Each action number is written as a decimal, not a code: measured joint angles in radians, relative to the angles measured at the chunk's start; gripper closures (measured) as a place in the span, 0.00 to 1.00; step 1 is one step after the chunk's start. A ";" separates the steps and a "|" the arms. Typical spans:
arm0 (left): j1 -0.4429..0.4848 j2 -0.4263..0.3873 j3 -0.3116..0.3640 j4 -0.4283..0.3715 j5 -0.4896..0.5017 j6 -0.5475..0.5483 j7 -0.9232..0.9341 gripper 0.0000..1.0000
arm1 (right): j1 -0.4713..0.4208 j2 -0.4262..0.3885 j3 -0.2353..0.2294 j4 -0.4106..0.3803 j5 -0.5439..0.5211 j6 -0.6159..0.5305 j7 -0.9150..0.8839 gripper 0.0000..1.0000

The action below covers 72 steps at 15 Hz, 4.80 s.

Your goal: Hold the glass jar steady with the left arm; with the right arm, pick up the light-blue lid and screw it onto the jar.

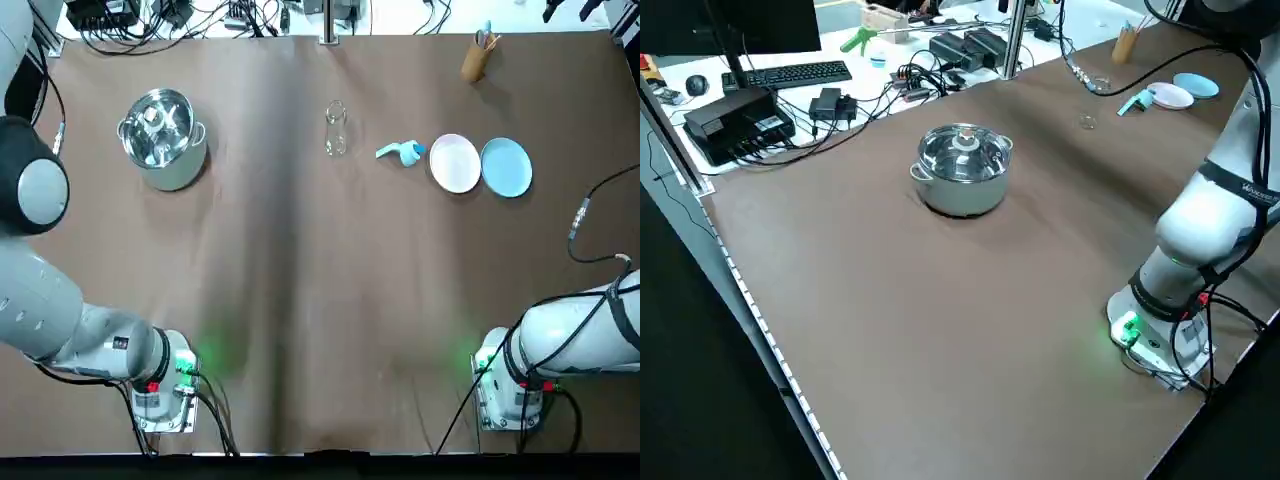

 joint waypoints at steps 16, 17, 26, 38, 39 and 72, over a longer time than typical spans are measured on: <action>-0.018 0.361 -0.313 -0.005 -0.042 0.224 0.027 0.00 | 0.064 0.129 0.015 -0.213 0.345 0.267 0.003 0.00; -0.023 0.376 -0.317 -0.003 -0.042 0.239 0.032 0.00 | 0.064 0.146 0.014 -0.214 0.379 0.268 0.003 0.00; 0.015 0.464 -0.321 0.027 -0.347 0.360 0.512 0.00 | 0.070 0.271 0.015 -0.244 0.662 0.267 0.000 0.00; 0.044 0.673 -0.319 0.036 -0.953 0.441 1.479 0.00 | 0.172 0.416 0.019 -0.333 0.829 0.367 -0.252 0.00; 0.043 0.697 -0.320 0.036 -0.998 0.441 1.606 0.00 | 0.177 0.425 0.019 -0.333 0.829 0.368 -0.255 0.00; -0.034 1.024 -0.334 0.049 -1.536 0.442 2.874 0.00 | 0.233 0.534 0.020 -0.327 0.946 0.407 -0.271 0.02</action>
